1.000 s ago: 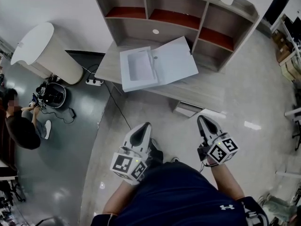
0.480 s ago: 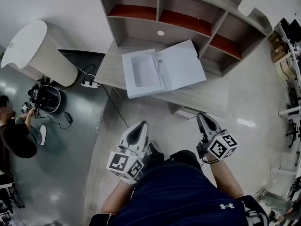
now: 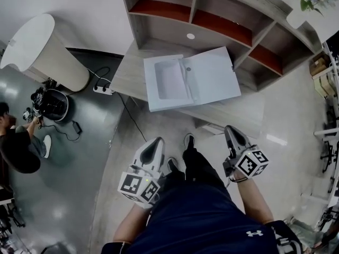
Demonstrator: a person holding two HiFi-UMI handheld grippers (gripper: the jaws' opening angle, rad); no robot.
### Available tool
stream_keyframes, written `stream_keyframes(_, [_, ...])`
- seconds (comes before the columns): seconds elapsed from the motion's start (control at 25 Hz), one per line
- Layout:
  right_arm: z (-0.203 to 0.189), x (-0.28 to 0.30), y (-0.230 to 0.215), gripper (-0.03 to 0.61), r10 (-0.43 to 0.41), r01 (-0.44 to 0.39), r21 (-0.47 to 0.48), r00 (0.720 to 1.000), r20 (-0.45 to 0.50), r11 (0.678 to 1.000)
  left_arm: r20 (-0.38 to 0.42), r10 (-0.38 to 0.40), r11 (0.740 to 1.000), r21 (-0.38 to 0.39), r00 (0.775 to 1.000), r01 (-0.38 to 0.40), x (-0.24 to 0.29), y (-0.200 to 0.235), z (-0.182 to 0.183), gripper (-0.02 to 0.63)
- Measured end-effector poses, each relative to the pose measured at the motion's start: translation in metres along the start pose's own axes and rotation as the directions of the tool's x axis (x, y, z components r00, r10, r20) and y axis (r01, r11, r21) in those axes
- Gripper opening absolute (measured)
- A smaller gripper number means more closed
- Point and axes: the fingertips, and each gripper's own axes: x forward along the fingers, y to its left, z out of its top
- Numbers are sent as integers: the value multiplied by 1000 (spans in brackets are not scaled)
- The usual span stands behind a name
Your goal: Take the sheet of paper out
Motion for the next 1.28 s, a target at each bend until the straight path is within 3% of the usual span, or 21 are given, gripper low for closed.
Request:
stream_keyframes(0.28, [8, 54, -10, 14, 54, -54, -19, 998, -19, 998, 1, 71, 997, 16, 997, -71, 24, 27, 14, 17])
stream_keyframes(0.56, [25, 121, -37, 14, 110, -111, -18, 991, -79, 994, -8, 116, 992, 41, 993, -116, 85, 45, 30, 17])
stream_keyframes(0.88, [41, 186, -59, 14, 160, -167, -36, 976, -147, 985, -20, 160, 986, 45, 987, -159, 141, 66, 49, 17])
stream_keyframes(1.28, [35, 243, -78, 15, 215, -222, -3, 950, -227, 975, -29, 242, 969, 53, 970, -240, 172, 87, 59, 17])
